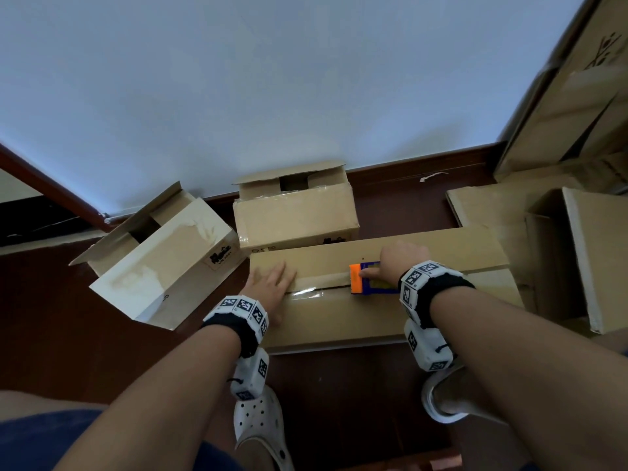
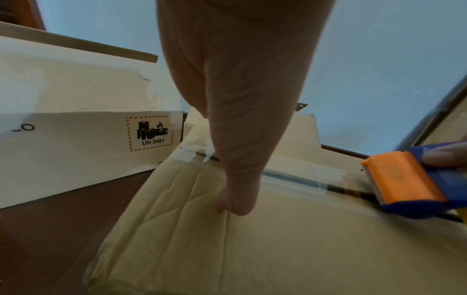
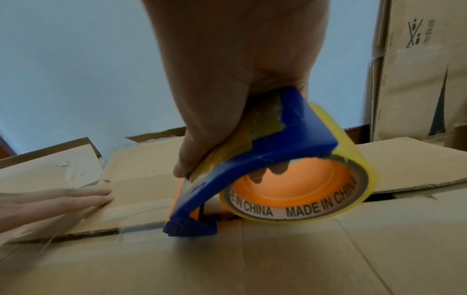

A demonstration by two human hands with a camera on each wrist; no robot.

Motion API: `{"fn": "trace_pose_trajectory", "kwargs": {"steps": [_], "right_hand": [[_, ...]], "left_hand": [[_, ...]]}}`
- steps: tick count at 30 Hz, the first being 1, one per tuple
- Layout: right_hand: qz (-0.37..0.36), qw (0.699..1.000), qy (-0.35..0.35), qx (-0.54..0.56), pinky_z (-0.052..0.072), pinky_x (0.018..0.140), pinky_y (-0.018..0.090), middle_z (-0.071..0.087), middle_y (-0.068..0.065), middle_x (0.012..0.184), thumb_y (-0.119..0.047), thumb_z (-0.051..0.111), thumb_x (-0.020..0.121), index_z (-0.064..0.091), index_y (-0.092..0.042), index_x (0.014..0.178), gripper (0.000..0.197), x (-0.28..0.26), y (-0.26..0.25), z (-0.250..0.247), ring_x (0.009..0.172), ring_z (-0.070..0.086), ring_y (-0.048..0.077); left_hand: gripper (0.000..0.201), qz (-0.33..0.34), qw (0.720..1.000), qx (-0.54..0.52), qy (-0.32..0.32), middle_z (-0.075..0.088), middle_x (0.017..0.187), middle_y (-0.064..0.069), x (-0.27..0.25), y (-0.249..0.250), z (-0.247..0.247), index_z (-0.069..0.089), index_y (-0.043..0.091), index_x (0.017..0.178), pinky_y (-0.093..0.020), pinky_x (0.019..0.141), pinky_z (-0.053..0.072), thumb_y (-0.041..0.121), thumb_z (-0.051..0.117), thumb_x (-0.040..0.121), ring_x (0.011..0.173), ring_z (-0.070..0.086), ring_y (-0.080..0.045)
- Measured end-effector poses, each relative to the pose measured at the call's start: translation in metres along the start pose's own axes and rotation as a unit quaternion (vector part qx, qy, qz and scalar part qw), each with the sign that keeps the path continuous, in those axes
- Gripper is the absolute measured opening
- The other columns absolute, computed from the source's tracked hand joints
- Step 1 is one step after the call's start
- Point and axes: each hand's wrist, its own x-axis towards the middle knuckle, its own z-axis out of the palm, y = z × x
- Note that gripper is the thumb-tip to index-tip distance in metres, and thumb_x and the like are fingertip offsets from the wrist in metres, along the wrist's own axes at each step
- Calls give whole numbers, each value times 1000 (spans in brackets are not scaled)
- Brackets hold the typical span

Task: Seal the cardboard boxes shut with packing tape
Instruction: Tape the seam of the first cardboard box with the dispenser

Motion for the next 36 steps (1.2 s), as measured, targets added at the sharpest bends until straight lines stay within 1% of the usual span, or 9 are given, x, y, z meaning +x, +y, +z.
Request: {"fn": "trace_pose_trajectory", "kwargs": {"steps": [2,4,7,9,16,21,26,30,36], "right_hand": [[-2,1000,-4,1,32,48,24,46,-2,57,-76,45,81,46,-16,56,65,-2,0,-1,51,46,12],[-3,1000,-9,4,31,46,23,43,-2,55,-76,44,82,44,-16,55,65,-5,-1,-2,48,43,12],[-4,1000,-16,12,31,46,24,44,-2,56,-75,45,82,45,-16,56,65,-8,-1,-3,49,43,12],[-2,1000,-17,14,32,47,24,45,-2,57,-75,45,81,47,-15,58,64,-9,0,-3,51,45,12],[-1,1000,-1,-4,31,45,22,42,-3,55,-78,45,80,44,-16,56,66,-8,6,-4,48,43,11],[5,1000,-7,-12,31,45,22,43,-3,55,-79,45,79,44,-17,55,66,-7,7,-9,48,43,12],[3,1000,-6,-6,30,44,22,40,-3,53,-78,46,78,41,-17,54,66,-8,6,-8,46,41,11],[4,1000,-6,2,30,43,23,41,-3,54,-77,45,79,42,-16,55,66,-12,9,-7,47,41,11],[-2,1000,0,-3,30,44,23,41,-3,54,-80,43,78,43,-16,55,68,-17,5,-13,48,42,12]], "left_hand": [[119,13,1000,17,10,-16,161,-4,-2,3,-1,-17,20,152,-52,117,-2,37,75,78,149,-2,-24],[117,19,999,41,8,-17,161,-3,-3,7,-5,-17,15,152,-51,117,-3,43,72,81,149,-6,-22],[129,32,999,14,13,-18,161,-3,-5,15,-6,-19,14,151,-49,119,-5,68,67,72,149,-10,-25],[138,35,999,15,3,-21,160,-4,-7,19,-2,-22,13,150,-51,119,-6,77,65,64,148,-12,-27],[147,15,999,36,1,-30,157,-2,-4,16,10,-28,14,148,-59,112,-14,87,60,55,147,-15,-34],[150,12,999,20,-24,-35,155,1,-3,21,10,-32,17,146,-69,110,-11,88,62,51,146,-20,-33],[150,5,999,19,-35,-36,154,1,-5,26,8,-32,16,145,-74,107,-7,86,63,52,145,-21,-33],[150,12,999,20,-30,-34,155,0,-3,23,11,-31,16,146,-72,109,-2,88,61,51,146,-18,-33],[150,15,999,30,-26,-30,157,0,-1,13,12,-29,17,147,-71,110,-3,89,61,51,147,-16,-32]]}}
